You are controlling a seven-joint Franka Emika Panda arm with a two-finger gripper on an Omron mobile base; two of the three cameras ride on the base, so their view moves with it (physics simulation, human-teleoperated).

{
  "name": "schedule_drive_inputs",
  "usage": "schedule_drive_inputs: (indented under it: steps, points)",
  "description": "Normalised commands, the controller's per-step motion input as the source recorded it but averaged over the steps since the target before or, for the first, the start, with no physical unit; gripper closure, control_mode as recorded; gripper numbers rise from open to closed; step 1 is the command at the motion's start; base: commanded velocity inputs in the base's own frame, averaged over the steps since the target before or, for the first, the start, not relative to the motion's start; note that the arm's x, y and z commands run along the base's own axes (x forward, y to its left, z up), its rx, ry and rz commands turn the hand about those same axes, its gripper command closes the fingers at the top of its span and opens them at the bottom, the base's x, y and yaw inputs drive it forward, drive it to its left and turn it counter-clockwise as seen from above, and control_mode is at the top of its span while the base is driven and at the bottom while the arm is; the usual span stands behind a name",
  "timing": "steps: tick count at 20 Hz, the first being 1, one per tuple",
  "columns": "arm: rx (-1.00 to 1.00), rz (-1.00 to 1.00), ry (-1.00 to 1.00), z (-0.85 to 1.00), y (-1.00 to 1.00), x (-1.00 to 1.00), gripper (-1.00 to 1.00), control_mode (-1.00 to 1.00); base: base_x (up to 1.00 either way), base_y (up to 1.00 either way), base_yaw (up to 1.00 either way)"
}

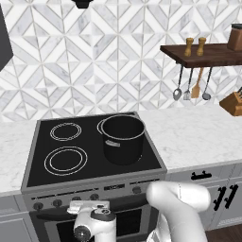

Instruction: Turn off the front right burner of the stove.

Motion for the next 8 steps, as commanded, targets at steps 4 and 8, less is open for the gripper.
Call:
schedule_drive_inputs:
  steps: [4,8]
  points:
    - [0.28,-0.22,0.01,0.04,-0.07,0.08,1.0,-1.0,0.0,0.0,0.0]
    - [0.0,0.0,0.0,0.0,0.0,0.0,1.0,-1.0,0.0,0.0,0.0]
